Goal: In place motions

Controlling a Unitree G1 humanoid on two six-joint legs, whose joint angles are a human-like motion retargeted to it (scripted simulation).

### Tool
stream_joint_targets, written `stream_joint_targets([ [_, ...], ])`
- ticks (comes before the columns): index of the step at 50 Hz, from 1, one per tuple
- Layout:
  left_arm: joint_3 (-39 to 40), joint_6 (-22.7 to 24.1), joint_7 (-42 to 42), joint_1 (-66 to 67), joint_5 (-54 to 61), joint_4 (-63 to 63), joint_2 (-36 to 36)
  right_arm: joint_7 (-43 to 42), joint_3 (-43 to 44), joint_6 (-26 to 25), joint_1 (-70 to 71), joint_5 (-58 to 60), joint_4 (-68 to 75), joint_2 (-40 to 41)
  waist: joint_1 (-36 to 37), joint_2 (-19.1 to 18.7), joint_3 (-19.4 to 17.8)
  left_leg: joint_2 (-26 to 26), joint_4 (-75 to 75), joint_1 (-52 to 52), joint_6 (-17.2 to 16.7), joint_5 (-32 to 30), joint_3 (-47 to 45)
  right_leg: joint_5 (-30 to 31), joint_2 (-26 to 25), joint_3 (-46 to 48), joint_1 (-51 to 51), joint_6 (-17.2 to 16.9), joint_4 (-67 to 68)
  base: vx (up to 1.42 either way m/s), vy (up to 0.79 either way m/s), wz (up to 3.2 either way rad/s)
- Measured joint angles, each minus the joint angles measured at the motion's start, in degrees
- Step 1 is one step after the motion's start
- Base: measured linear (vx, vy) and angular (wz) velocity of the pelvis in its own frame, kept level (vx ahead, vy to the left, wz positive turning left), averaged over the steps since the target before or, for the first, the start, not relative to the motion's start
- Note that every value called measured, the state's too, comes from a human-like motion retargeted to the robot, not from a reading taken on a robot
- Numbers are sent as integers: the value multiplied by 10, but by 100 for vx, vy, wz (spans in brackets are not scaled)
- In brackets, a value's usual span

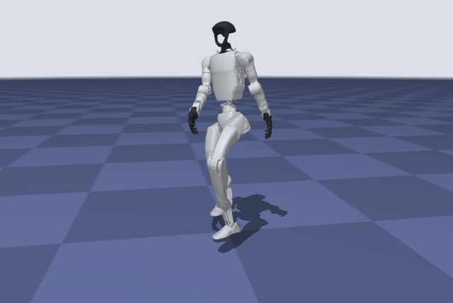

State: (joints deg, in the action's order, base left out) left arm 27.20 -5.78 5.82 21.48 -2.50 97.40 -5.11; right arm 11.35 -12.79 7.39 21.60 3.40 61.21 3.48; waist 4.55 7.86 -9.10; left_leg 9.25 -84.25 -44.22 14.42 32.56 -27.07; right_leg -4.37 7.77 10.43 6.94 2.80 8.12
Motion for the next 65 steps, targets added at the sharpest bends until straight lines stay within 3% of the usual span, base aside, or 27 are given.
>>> stream_joint_targets([
  [6,8,13,0,-33,51,0,19,-4,-17,7,-41,24,12,6,-44,-14,50,-22,143,119,-50,-15,7,5,-10,39,-6,-18,-21,4,0,42],
  [11,-50,35,-22,-108,52,-11,24,-4,3,-5,-114,56,100,-4,-86,-24,93,-91,445,310,-91,-50,28,-9,-19,71,-17,-28,-11,3,1,36],
  [12,-66,38,-32,-126,50,-15,23,-2,13,-10,-128,65,121,-11,-90,-28,97,-106,519,352,-95,-35,27,-14,-23,73,-19,-28,-4,0,0,0],
  [15,-115,41,-57,-191,33,-33,17,6,57,-32,-180,99,195,-43,-119,-58,119,-128,735,469,-104,100,1,-27,-57,100,-35,-22,30,-5,8,56],
  [17,-143,38,-44,-236,31,-50,18,-1,85,-50,-207,132,243,-69,-149,-88,134,-125,803,466,-85,82,33,7,-68,134,-70,-21,79,-20,14,72],
  [20,-154,33,-6,-334,17,-91,12,-28,131,-75,-214,143,299,-105,-163,-114,114,-87,828,434,-103,62,38,129,-36,127,-206,-37,275,-62,21,9],
  [21,-156,36,-4,-355,16,-121,12,-39,143,-75,-219,128,308,-118,-168,-114,94,-89,830,432,-99,59,43,150,-42,102,-249,-25,337,-57,28,1],
  [23,-184,47,7,-386,31,-179,7,-57,165,-74,-240,94,323,-143,-182,-119,63,-87,835,439,-96,52,53,131,-28,99,-314,4,460,-26,22,22],
  [27,-188,62,41,-422,16,-245,-23,-60,193,-92,-267,51,348,-167,-215,-128,45,-77,830,429,-94,48,65,102,-30,90,-396,6,565,-13,6,21],
  [30,-195,63,-8,-426,-3,-252,-19,-85,231,-83,-299,32,354,-172,-205,-133,58,-71,827,425,-95,47,60,95,-48,77,-413,-15,559,8,-4,-13],
  [34,-206,79,-20,-392,23,-247,-16,-95,226,-73,-310,16,351,-168,-190,-125,66,-76,828,444,-99,59,35,102,-62,64,-341,-28,451,16,-4,-42],
  [38,-189,68,-1,-323,1,-204,8,-99,195,-70,-288,15,360,-156,-168,-107,85,-91,797,459,-108,91,8,124,-73,31,-207,-60,254,33,-6,-32],
  [40,-183,65,-8,-288,3,-177,20,-106,177,-64,-272,15,359,-146,-163,-98,89,-94,756,454,-110,103,2,48,-71,28,-146,-73,171,35,-7,-14],
  [42,-161,60,-14,-231,15,-130,30,-109,135,-59,-240,16,350,-122,-133,-67,96,-92,628,417,-98,64,-37,-34,-28,104,-79,-40,81,36,-7,-49],
  [45,-105,49,-6,-179,20,-79,31,-85,91,-60,-171,19,308,-84,-110,-39,87,-26,335,252,-66,-77,-35,-25,-7,60,-92,-47,58,-1,-3,-29],
  [47,-81,46,-1,-154,40,-48,33,-61,68,-55,-119,15,255,-58,-93,-42,44,-28,192,154,-56,-46,30,-11,-16,45,-81,-45,54,-22,-1,-44],
  [50,-58,35,23,-131,51,0,27,-34,51,-55,-59,21,174,-27,-68,-30,-18,48,32,80,-22,-7,-6,9,-23,43,-50,-22,38,-19,-4,-49],
  [53,-47,8,26,-65,7,0,23,-30,29,-32,-12,23,88,-5,-17,-1,-41,60,-79,-37,1,32,-15,12,-8,2,-45,-14,33,-3,-3,-92],
  [56,-42,14,19,-15,-18,0,18,-40,10,-11,14,17,46,0,15,15,-38,68,-108,-95,4,42,-20,13,4,-16,-49,-12,32,10,1,-59],
  [60,-18,8,21,2,-6,0,19,-31,9,-3,37,31,23,3,16,12,-36,68,-88,-87,-5,42,-19,13,4,-13,-44,-13,25,1,-1,14],
  [65,-5,15,10,-19,37,-2,21,-33,4,-5,3,36,48,3,-19,-10,26,33,57,44,-67,16,3,18,-12,13,-40,-25,-13,10,-3,54],
])
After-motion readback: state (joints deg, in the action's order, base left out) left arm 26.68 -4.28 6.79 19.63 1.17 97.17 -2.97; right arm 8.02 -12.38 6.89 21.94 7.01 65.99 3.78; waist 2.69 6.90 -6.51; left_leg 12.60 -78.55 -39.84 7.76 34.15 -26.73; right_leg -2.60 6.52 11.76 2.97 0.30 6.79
